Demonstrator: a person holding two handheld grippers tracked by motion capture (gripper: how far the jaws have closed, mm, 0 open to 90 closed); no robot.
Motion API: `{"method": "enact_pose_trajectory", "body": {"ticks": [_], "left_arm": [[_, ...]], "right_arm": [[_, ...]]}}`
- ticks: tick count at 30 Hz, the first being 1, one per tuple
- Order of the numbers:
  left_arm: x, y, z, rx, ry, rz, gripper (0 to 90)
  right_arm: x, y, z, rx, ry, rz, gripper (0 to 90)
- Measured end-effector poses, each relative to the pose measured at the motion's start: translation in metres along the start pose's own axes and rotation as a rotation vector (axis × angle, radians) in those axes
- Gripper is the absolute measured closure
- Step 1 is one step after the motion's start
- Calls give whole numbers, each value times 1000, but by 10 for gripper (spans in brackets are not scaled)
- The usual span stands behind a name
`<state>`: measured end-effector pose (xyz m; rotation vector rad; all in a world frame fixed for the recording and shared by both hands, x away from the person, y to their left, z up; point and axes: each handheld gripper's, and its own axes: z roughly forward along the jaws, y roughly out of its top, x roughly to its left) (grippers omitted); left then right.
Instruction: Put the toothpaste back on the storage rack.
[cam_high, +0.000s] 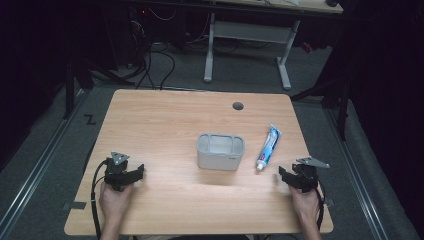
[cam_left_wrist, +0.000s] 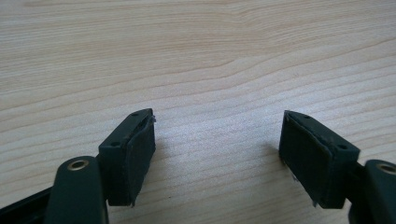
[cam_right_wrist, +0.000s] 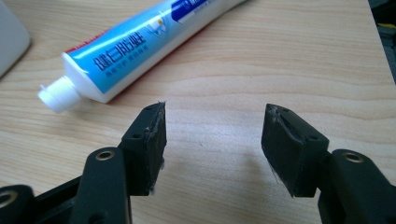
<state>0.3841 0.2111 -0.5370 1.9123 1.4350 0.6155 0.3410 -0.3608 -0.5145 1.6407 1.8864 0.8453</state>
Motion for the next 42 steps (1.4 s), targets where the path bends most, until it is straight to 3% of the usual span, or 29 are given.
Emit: {"method": "enact_pose_trajectory", "body": {"ticks": [18, 20, 36, 42], "left_arm": [[0, 0, 0, 0, 2, 3, 276], [0, 0, 0, 0, 2, 3, 276], [0, 0, 0, 1, 0, 2, 276], [0, 0, 0, 1, -1, 2, 276]], "right_arm": [[5, 5, -5, -27, 59, -1, 368], [6, 9, -6, -37, 66, -16, 360], [10, 31, -3, -12, 86, 1, 357], [11, 45, 1, -3, 89, -19, 356]]}}
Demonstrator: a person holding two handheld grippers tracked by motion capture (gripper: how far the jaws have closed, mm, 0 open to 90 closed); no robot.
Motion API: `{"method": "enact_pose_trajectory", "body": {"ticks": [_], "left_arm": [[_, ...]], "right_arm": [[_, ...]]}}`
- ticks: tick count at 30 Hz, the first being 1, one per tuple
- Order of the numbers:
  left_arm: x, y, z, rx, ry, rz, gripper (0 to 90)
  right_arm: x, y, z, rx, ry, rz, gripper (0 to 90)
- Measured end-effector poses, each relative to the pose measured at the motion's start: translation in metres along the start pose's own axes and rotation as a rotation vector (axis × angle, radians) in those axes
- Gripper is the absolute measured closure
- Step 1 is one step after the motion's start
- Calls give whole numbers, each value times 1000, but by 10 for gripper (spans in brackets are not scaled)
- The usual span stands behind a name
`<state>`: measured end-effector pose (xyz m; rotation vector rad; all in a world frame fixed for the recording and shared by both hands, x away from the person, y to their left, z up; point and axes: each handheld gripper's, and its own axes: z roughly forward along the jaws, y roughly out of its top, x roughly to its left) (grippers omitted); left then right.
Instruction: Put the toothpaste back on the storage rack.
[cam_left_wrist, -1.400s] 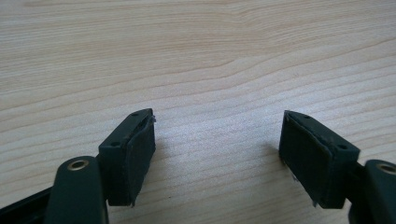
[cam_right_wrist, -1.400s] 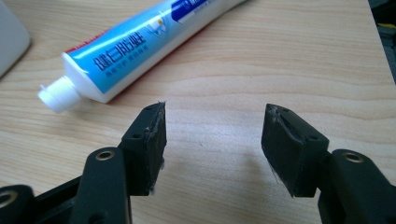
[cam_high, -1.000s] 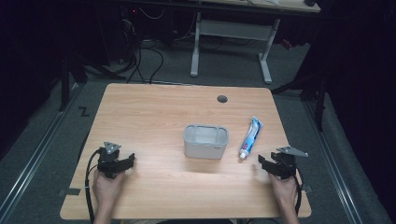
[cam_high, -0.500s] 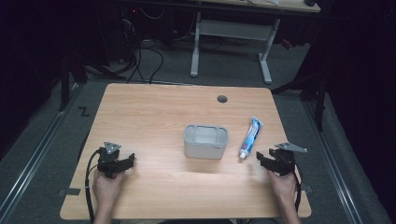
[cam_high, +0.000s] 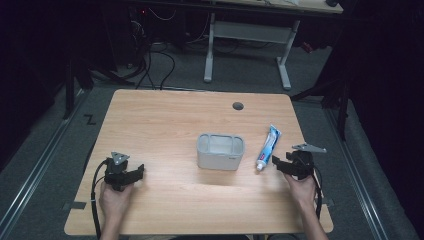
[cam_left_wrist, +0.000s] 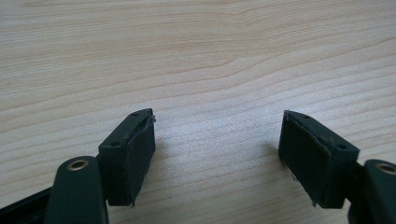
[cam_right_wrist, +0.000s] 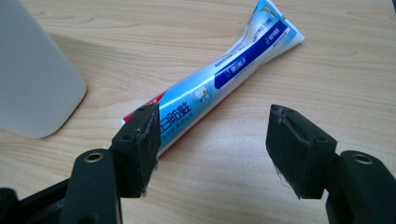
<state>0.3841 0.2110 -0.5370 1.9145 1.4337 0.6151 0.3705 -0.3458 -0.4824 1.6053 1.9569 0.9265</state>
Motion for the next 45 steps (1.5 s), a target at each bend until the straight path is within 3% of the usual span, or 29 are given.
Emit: {"method": "enact_pose_trajectory", "body": {"ticks": [11, 19, 27, 30, 32, 45], "left_arm": [[0, 0, 0, 0, 0, 0, 276], [0, 0, 0, -4, -1, -4, 276], [0, 0, 0, -3, 0, -5, 276], [1, 0, 0, -4, 0, -7, 275], [1, 0, 0, -4, 0, -7, 275], [1, 0, 0, -5, 0, -8, 273]], "right_arm": [[1, 18, 11, 7, 1, -9, 321], [1, 30, 22, 40, 14, 26, 303], [2, 40, 32, 72, -2, 24, 276], [4, 44, 35, 97, -29, 29, 266], [3, 46, 38, 108, -16, 35, 275], [0, 57, 57, 176, -44, 46, 283]]}}
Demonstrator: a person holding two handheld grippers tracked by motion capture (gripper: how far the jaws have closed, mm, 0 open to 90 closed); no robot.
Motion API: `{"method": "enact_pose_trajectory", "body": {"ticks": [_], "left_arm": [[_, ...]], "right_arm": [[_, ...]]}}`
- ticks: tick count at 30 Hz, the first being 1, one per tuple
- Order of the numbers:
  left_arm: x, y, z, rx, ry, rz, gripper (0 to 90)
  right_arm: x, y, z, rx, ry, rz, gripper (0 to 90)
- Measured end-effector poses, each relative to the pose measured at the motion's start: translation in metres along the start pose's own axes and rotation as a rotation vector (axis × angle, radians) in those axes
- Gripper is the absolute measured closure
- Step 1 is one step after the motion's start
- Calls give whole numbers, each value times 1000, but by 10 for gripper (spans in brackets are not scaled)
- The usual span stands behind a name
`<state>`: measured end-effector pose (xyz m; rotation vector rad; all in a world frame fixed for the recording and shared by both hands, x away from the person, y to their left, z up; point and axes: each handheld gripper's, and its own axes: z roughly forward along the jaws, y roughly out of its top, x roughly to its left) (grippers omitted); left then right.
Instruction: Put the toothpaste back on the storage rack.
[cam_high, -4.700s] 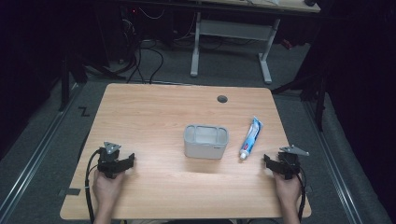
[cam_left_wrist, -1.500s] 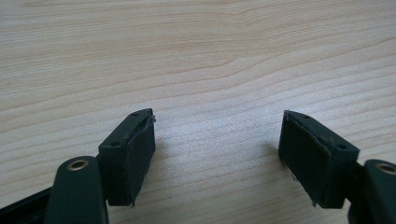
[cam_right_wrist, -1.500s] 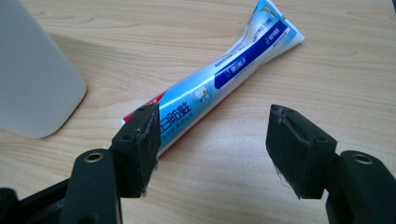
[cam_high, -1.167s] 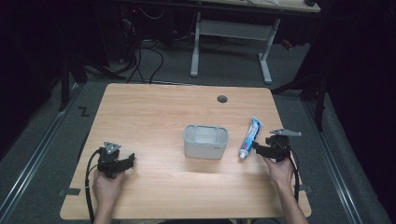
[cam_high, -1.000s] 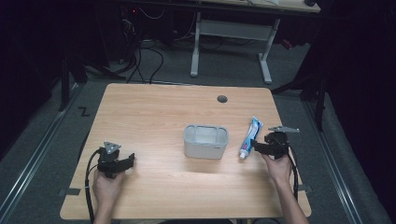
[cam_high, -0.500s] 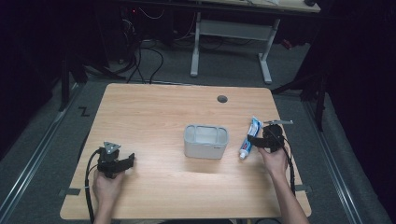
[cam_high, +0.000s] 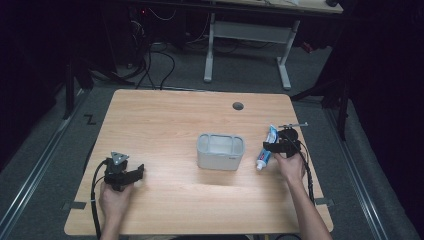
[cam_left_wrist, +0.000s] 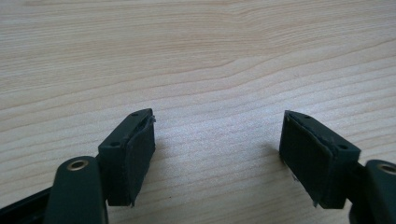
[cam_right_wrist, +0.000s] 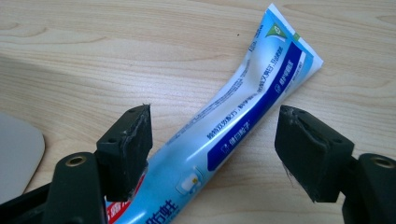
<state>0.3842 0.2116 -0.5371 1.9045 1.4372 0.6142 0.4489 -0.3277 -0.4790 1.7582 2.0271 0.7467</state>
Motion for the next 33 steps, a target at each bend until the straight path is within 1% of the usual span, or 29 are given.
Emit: {"method": "enact_pose_trajectory", "body": {"ticks": [3, 5, 8, 11, 15, 17, 18, 19, 22, 27, 30, 33], "left_arm": [[0, 0, 0, 0, -1, -1, 273], [0, 0, 0, 0, -1, -1, 272], [0, 0, 0, -1, -2, -1, 272], [0, 0, 0, 0, -4, -2, 273], [1, 0, 0, 0, -10, -5, 274], [1, 0, 0, 1, -10, -4, 274], [1, 0, 0, 1, -10, -4, 274], [1, 0, 0, -1, -9, -5, 274], [1, 0, 0, -1, -9, -5, 273], [1, 0, 0, -1, -9, -5, 273], [1, 0, 0, 0, -10, -4, 273], [1, 0, 0, 0, -10, -4, 272]], "right_arm": [[1, 4, 3, -4, 3, 17, 296], [2, 7, 6, 13, -5, 21, 294], [3, 9, 9, 20, -12, 21, 294], [5, 13, 13, 43, -22, 13, 294], [4, 14, 16, 62, -27, 24, 296], [3, 16, 19, 74, -41, 24, 297], [3, 16, 19, 74, -41, 24, 297], [3, 17, 20, 89, -52, 20, 297], [3, 18, 22, 105, -63, 19, 298], [4, 21, 25, 114, -82, 10, 313], [3, 21, 26, 130, -89, 23, 315], [1, 20, 27, 133, -88, 26, 316]]}}
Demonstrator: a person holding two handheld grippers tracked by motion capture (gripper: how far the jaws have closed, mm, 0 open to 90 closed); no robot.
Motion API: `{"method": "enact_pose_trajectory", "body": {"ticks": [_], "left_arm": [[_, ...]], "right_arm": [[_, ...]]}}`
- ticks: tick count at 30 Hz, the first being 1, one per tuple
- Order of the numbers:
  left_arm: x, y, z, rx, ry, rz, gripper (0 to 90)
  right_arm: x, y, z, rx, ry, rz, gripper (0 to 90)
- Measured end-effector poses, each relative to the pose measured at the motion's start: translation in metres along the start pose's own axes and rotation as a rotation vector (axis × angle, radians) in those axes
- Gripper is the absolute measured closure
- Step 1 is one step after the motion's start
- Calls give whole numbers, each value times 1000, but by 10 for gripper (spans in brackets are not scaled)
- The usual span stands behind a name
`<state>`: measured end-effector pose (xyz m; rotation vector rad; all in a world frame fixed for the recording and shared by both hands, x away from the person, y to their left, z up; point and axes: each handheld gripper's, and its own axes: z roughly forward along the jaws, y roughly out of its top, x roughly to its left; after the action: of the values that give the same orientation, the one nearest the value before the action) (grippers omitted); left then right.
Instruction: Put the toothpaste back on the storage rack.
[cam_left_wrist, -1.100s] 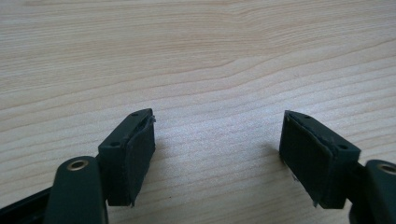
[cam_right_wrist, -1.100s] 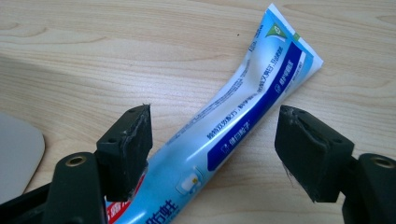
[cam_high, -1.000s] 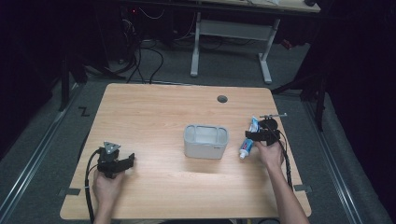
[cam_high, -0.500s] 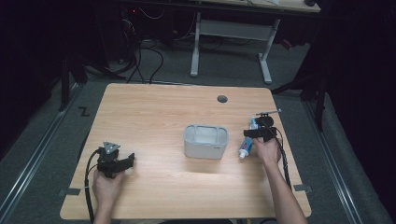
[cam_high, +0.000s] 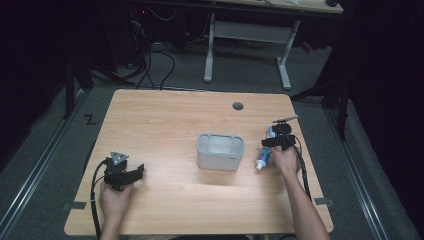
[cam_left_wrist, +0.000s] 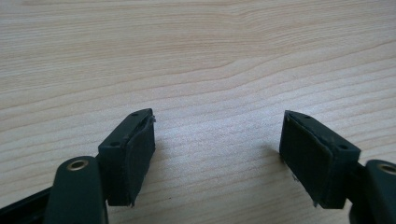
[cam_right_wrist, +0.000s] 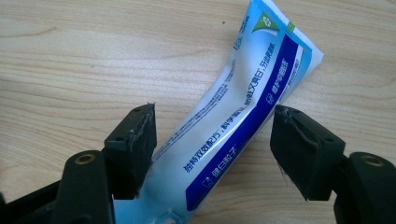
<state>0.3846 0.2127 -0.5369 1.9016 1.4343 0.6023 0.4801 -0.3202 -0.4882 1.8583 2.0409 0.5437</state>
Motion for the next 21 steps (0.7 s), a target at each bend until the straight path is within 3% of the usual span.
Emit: {"method": "enact_pose_trajectory", "body": {"ticks": [8, 21], "left_arm": [[0, 0, 0, 1, 0, 1, 272], [0, 0, 0, 0, 0, 0, 272]], "right_arm": [[0, 0, 4, 30, 3, 8, 315], [8, 3, 14, 83, 19, -51, 413]]}}
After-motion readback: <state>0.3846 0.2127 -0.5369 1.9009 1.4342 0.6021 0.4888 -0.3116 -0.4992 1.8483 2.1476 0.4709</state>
